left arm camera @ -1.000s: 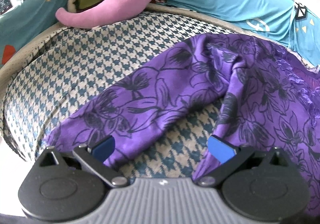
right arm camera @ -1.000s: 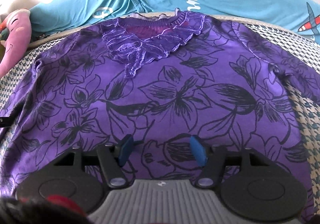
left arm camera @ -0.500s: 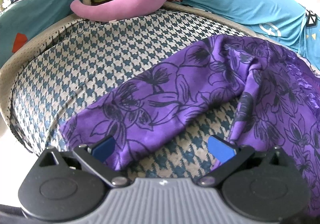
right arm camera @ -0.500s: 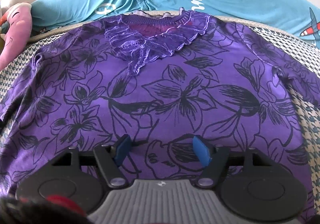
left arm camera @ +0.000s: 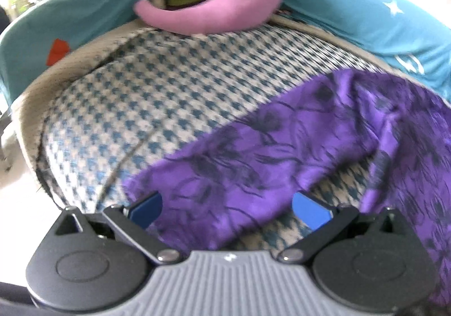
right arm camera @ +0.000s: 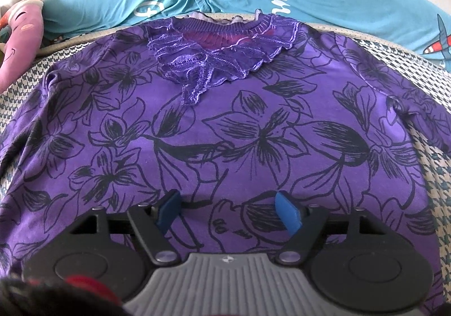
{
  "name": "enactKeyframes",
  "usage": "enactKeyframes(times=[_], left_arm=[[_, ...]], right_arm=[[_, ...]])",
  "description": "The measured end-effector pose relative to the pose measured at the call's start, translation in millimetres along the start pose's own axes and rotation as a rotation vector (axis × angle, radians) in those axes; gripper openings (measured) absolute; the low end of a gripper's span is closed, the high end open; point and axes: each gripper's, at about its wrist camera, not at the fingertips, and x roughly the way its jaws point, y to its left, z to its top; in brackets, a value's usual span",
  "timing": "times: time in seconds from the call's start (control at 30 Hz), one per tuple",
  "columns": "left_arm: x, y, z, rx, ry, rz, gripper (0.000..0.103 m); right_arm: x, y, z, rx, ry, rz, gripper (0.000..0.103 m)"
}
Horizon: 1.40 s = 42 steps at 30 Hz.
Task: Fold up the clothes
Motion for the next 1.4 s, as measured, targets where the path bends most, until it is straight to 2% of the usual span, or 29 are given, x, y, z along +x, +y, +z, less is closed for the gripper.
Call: enactKeyframes(times=[0.3, 0.6, 0.8, 0.97, 1.13, 1.27, 1.4], left_arm=[[13.3, 49.7, 5.6, -0.159, 0.035, 0.056, 0.103], [34.3, 56.1, 5.0, -0.161, 0.091, 0.085, 0.103], [36.9, 48.2, 4.4, -0.127, 0.052, 0.07, 0.101], [32.4, 45.2, 6.9, -0.12, 0.027, 0.053, 0.089], [26.7, 44.7, 10.3, -0.114, -0.001, 0.033, 0.063], [25.5, 43.8, 10.8, -0.111, -0.008, 0.019, 0.054], [24.5, 43.2, 10.9, -0.107, -0.017, 0.003, 0.037]], right_arm=[[2.7, 4.8, 0.3, -0.015, 0.002, -0.007, 0.077], [4.9, 7.6, 1.1, -0.025, 0.001, -0.014, 0.08], [6.1, 8.8, 1.1, -0.028, -0.003, -0.016, 0.081], [7.3, 9.7, 1.8, -0.03, -0.007, -0.02, 0.081], [8.6, 12.1, 2.2, -0.03, -0.011, -0.025, 0.082], [9.6, 13.2, 2.3, -0.031, -0.013, -0.028, 0.082], [10.4, 13.9, 2.5, -0.028, -0.014, -0.03, 0.082]])
